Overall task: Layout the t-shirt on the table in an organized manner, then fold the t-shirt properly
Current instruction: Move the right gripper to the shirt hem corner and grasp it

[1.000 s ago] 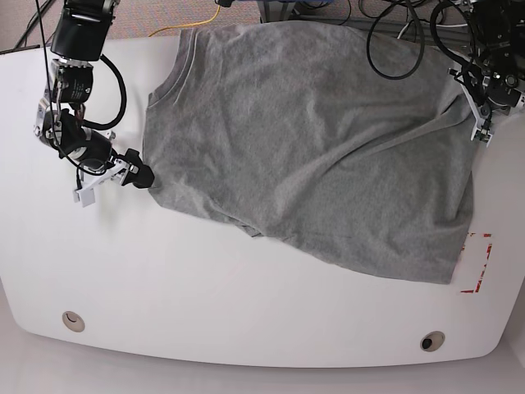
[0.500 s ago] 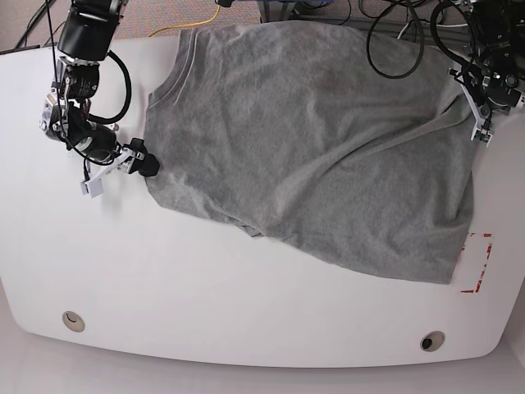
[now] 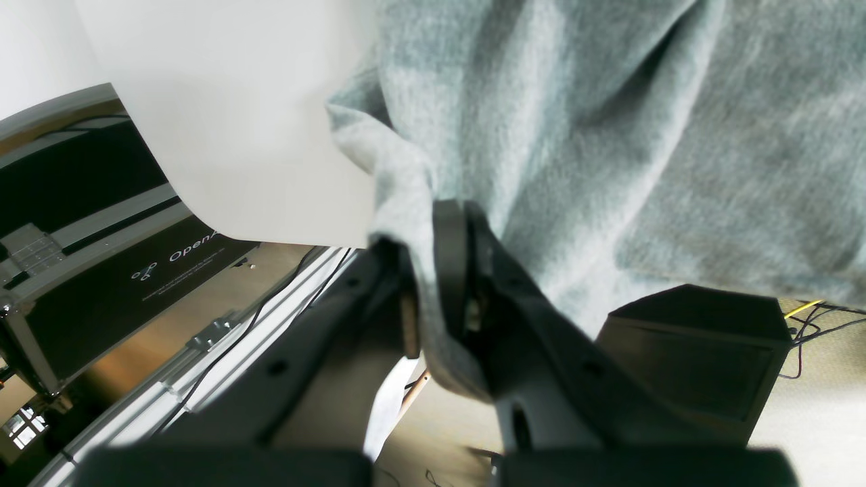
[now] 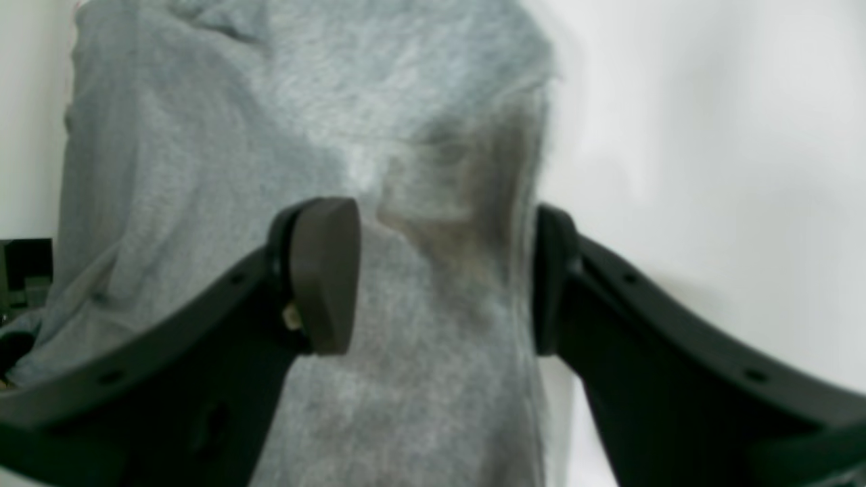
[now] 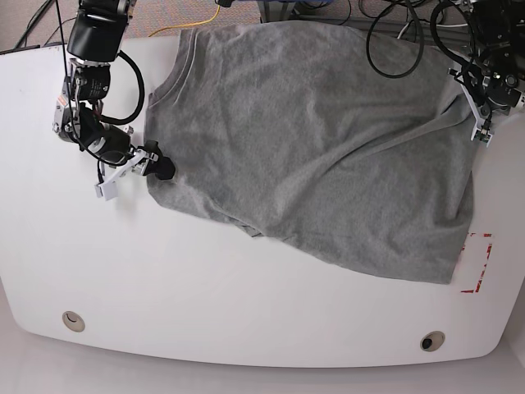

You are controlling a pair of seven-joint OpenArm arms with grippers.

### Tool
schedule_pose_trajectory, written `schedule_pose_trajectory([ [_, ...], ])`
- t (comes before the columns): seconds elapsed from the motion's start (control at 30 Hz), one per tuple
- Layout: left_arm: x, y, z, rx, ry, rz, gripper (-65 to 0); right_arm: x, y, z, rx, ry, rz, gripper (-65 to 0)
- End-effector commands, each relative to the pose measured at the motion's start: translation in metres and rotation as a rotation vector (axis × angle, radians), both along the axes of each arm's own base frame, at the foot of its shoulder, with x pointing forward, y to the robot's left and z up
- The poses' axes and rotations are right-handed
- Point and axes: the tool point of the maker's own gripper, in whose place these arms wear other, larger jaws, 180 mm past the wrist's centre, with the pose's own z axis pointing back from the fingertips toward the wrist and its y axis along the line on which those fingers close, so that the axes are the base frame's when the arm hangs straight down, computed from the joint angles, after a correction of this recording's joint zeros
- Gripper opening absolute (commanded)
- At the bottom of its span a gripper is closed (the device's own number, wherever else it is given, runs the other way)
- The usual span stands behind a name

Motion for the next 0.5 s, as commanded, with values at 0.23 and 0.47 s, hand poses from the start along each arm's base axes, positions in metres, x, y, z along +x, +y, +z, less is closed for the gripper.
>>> schedule_pose_trajectory([
  [0.23, 0.004, 0.006, 0.009, 0.034, -0.012, -0.009, -65.0, 0.008, 0.000, 0.005, -0.028, 0.002, 0.023, -38.5],
  [0.47, 0.003, 0.005, 0.008, 0.027, -0.013, -0.009, -65.0, 0.021, -0.017, 0.009, -0.047, 0.001, 0.009, -62.0],
])
